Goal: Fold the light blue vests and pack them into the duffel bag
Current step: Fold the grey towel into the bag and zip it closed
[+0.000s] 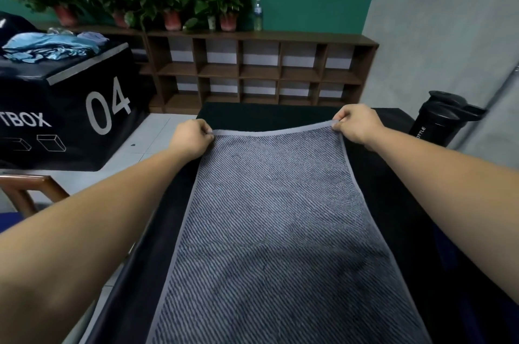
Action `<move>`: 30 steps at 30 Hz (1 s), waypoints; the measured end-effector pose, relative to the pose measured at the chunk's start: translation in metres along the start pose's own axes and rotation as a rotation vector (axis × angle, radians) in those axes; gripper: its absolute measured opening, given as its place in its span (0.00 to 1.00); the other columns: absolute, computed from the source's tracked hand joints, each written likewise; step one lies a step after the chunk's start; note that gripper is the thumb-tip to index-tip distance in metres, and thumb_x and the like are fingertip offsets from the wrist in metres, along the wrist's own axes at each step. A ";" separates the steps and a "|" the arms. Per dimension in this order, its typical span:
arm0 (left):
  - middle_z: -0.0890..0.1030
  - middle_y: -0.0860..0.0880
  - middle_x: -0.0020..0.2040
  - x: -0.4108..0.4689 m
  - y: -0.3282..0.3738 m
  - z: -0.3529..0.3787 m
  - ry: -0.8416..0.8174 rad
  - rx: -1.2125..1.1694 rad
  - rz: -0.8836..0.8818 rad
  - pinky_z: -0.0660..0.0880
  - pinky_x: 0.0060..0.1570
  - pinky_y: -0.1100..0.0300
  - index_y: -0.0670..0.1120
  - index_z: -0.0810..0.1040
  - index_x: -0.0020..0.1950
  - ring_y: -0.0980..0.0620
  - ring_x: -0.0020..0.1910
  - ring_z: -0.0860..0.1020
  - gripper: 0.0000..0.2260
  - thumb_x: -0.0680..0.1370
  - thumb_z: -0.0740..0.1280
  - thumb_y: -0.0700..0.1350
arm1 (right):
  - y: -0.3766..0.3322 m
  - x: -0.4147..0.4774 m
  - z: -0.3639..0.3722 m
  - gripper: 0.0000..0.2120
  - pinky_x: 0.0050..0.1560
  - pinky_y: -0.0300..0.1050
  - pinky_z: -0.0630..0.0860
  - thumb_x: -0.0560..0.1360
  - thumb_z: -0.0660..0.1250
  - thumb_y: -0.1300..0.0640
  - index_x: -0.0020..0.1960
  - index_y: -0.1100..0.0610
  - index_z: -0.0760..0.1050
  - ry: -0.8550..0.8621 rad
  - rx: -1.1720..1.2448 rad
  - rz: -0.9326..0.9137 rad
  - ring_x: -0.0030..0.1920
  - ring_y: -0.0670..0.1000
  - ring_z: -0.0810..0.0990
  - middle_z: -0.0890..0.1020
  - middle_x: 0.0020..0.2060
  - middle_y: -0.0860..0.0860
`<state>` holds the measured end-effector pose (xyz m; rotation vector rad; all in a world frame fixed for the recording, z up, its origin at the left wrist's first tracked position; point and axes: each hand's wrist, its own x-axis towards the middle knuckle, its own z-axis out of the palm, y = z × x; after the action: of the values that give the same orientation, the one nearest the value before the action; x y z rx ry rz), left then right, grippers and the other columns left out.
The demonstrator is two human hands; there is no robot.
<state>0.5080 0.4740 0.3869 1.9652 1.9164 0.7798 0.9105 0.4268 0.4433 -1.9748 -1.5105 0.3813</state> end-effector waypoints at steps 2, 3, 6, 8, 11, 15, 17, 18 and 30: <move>0.84 0.50 0.46 -0.010 0.005 -0.013 0.035 -0.086 0.001 0.78 0.52 0.53 0.49 0.80 0.48 0.47 0.49 0.82 0.04 0.82 0.71 0.46 | -0.006 -0.005 -0.009 0.03 0.50 0.47 0.75 0.79 0.75 0.57 0.47 0.52 0.84 -0.010 -0.009 -0.028 0.48 0.48 0.81 0.84 0.46 0.48; 0.84 0.50 0.45 -0.016 0.008 -0.020 0.049 -0.123 0.010 0.78 0.49 0.55 0.49 0.80 0.48 0.48 0.47 0.82 0.05 0.82 0.72 0.46 | -0.009 -0.009 -0.013 0.03 0.50 0.47 0.74 0.79 0.75 0.57 0.46 0.52 0.83 -0.017 -0.030 -0.045 0.48 0.48 0.81 0.84 0.46 0.48; 0.84 0.51 0.45 -0.040 0.019 -0.047 0.075 -0.207 0.059 0.73 0.41 0.61 0.48 0.81 0.48 0.54 0.44 0.80 0.05 0.82 0.72 0.47 | -0.021 -0.023 -0.026 0.04 0.47 0.47 0.74 0.78 0.76 0.57 0.45 0.52 0.83 -0.064 -0.112 -0.093 0.48 0.51 0.82 0.84 0.44 0.49; 0.84 0.51 0.46 -0.060 0.028 -0.066 0.064 -0.241 0.098 0.73 0.41 0.62 0.49 0.82 0.49 0.55 0.44 0.79 0.05 0.82 0.72 0.48 | -0.031 -0.037 -0.032 0.04 0.47 0.48 0.76 0.77 0.75 0.58 0.44 0.53 0.83 -0.095 -0.155 -0.114 0.48 0.52 0.82 0.85 0.44 0.49; 0.85 0.51 0.46 -0.090 0.036 -0.095 0.057 -0.282 0.136 0.76 0.44 0.58 0.50 0.83 0.48 0.53 0.45 0.80 0.05 0.82 0.73 0.49 | -0.046 -0.065 -0.042 0.03 0.45 0.47 0.77 0.76 0.73 0.58 0.44 0.55 0.82 -0.117 -0.188 -0.156 0.47 0.51 0.82 0.85 0.43 0.49; 0.85 0.52 0.45 -0.139 0.043 -0.135 0.065 -0.323 0.175 0.77 0.47 0.56 0.50 0.83 0.47 0.55 0.43 0.79 0.04 0.81 0.74 0.47 | -0.058 -0.114 -0.068 0.04 0.40 0.44 0.73 0.75 0.73 0.56 0.43 0.55 0.82 -0.098 -0.212 -0.212 0.45 0.49 0.81 0.85 0.41 0.47; 0.85 0.51 0.46 -0.170 0.048 -0.151 0.057 -0.326 0.184 0.77 0.46 0.58 0.49 0.83 0.47 0.55 0.43 0.79 0.04 0.82 0.73 0.47 | -0.059 -0.145 -0.086 0.04 0.39 0.44 0.72 0.75 0.73 0.55 0.42 0.54 0.82 -0.100 -0.222 -0.215 0.44 0.48 0.81 0.85 0.41 0.46; 0.85 0.51 0.46 -0.186 0.049 -0.157 0.045 -0.323 0.191 0.77 0.46 0.59 0.49 0.83 0.47 0.55 0.43 0.79 0.04 0.82 0.73 0.47 | -0.059 -0.160 -0.095 0.04 0.38 0.44 0.72 0.75 0.73 0.54 0.42 0.53 0.81 -0.104 -0.224 -0.221 0.43 0.49 0.81 0.85 0.40 0.47; 0.83 0.49 0.40 -0.376 0.040 -0.201 -0.014 -0.355 0.290 0.78 0.42 0.50 0.49 0.85 0.50 0.43 0.40 0.78 0.05 0.82 0.74 0.49 | -0.028 -0.375 -0.172 0.05 0.47 0.49 0.79 0.73 0.73 0.56 0.42 0.47 0.81 -0.134 -0.155 -0.351 0.40 0.45 0.82 0.85 0.37 0.42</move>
<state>0.4399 0.0681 0.5049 2.0295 1.3800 1.0927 0.8725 0.0269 0.5416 -1.7766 -1.9835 0.2564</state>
